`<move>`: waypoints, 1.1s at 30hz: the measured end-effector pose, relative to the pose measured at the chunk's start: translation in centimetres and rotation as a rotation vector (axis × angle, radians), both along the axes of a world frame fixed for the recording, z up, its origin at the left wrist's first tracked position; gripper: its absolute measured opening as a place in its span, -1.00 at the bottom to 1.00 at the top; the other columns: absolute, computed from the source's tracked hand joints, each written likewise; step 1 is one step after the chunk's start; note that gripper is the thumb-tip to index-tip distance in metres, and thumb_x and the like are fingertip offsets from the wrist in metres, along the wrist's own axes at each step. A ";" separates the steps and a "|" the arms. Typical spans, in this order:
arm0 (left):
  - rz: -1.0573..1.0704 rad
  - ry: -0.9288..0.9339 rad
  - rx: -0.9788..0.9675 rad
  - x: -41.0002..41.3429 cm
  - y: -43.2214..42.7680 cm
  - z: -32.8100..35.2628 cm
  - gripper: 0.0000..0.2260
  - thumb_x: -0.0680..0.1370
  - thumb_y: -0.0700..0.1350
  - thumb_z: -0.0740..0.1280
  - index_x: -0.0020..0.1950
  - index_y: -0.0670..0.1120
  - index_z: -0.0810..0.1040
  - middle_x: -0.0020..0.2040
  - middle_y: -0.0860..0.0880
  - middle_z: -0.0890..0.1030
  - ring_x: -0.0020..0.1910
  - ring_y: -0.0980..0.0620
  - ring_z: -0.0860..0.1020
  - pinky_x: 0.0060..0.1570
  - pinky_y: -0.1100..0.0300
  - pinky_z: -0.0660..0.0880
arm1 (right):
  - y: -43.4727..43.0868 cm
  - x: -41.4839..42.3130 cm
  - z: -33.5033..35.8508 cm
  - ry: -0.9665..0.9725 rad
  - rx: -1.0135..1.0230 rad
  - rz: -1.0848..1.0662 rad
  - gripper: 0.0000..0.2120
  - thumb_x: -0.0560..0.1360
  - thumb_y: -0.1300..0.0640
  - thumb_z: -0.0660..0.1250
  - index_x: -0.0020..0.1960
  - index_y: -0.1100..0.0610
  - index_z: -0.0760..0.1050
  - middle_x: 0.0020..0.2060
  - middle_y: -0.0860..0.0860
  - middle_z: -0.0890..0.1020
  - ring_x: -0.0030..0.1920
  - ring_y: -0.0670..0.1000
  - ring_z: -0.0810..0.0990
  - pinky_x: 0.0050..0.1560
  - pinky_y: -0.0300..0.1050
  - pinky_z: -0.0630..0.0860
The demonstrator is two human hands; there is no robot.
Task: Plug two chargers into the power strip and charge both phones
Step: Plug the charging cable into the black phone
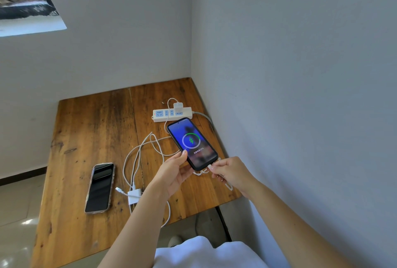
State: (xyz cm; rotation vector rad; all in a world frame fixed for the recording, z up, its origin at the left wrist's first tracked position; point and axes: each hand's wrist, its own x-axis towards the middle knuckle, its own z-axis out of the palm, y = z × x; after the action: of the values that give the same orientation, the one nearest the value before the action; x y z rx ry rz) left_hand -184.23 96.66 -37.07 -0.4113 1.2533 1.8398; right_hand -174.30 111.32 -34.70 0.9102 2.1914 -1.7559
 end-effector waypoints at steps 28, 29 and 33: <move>-0.035 0.022 -0.017 -0.3 -0.1 -0.8 -0.79 0.56 -0.09 0.29 0.19 -0.06 0.51 0.09 -0.16 0.64 0.03 -0.04 0.65 -0.23 0.14 0.61 | 0.6 -0.2 -1.4 0.008 -0.018 0.031 -0.87 0.51 0.11 0.35 -0.16 0.05 0.65 -0.35 -0.03 0.66 -0.35 -0.15 0.56 -0.35 -0.30 0.47; -0.031 0.021 -0.020 -0.4 -0.1 -0.9 -0.80 0.56 -0.09 0.29 0.18 -0.06 0.51 0.08 -0.16 0.64 0.03 -0.04 0.65 -0.24 0.14 0.61 | 0.6 -0.2 -1.6 0.010 -0.012 0.033 -0.87 0.51 0.10 0.35 -0.16 0.04 0.65 -0.36 -0.05 0.65 -0.35 -0.16 0.56 -0.35 -0.30 0.47; -0.023 0.032 -0.048 -1.3 0.4 -1.3 -0.86 0.58 -0.12 0.27 0.12 -0.08 0.52 0.02 -0.15 0.67 -0.03 -0.03 0.67 -0.26 0.14 0.62 | 0.9 -0.2 -2.8 0.027 0.064 0.072 -0.88 0.48 0.01 0.38 -0.11 0.03 0.66 -0.40 -0.13 0.62 -0.36 -0.20 0.55 -0.33 -0.34 0.43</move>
State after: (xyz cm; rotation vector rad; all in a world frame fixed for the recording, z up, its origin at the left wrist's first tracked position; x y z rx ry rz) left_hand -185.56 97.06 -38.36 -0.3931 1.3209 1.8065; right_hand -174.50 112.25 -37.48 0.8152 2.2794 -1.6842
